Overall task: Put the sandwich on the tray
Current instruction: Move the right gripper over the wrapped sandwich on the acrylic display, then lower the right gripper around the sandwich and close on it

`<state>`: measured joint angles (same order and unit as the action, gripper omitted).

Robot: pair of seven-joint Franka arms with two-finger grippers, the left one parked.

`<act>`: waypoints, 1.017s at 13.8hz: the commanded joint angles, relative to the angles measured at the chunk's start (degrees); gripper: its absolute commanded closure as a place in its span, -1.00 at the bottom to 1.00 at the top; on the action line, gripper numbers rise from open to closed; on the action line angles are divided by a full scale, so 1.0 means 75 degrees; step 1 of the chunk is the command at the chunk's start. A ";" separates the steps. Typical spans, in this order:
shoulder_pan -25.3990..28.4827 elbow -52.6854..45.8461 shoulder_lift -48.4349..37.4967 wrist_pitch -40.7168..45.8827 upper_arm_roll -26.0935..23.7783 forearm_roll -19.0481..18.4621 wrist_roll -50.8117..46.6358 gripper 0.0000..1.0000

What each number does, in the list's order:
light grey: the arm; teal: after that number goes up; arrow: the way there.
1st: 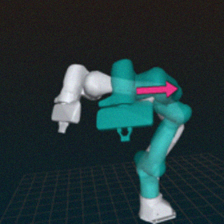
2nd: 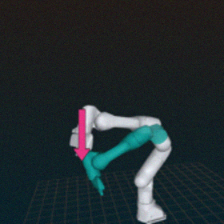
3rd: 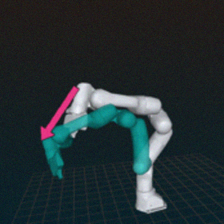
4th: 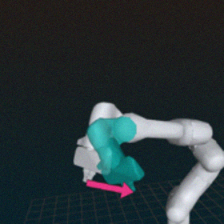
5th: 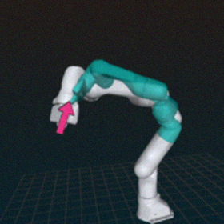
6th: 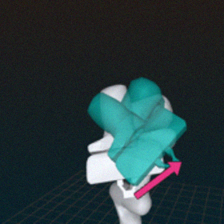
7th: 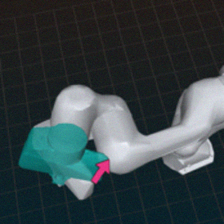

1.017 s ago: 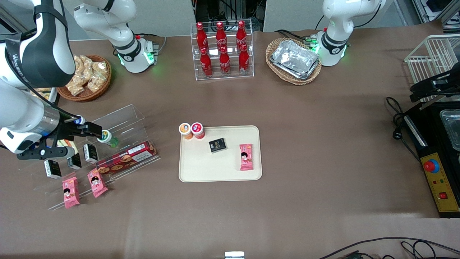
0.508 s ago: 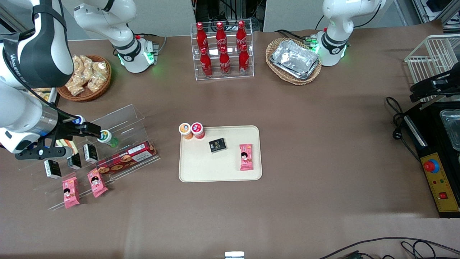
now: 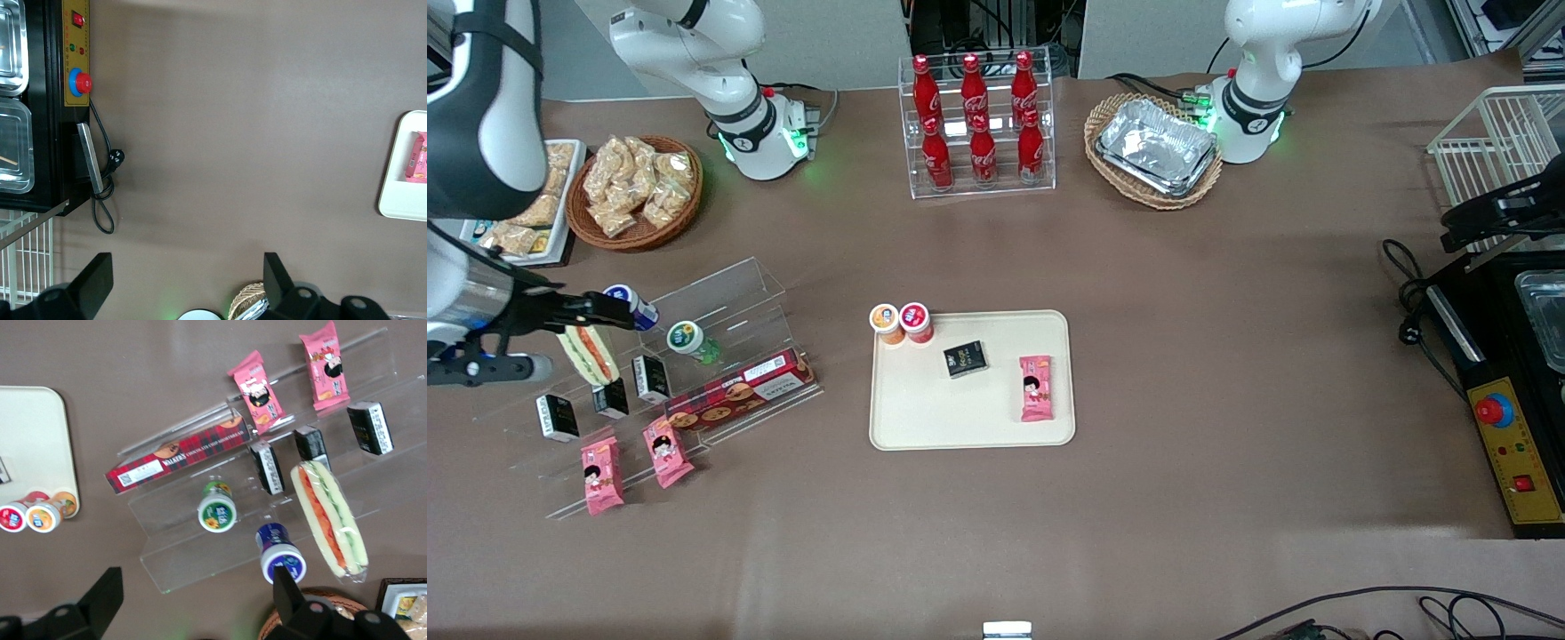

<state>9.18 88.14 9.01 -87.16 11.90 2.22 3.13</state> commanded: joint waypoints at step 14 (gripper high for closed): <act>-0.1258 0.3668 -0.1798 -0.2415 -0.0005 -0.1034 0.3554 -1.00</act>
<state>0.60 110.03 -1.51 -101.26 12.18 -4.07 27.32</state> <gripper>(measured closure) 0.000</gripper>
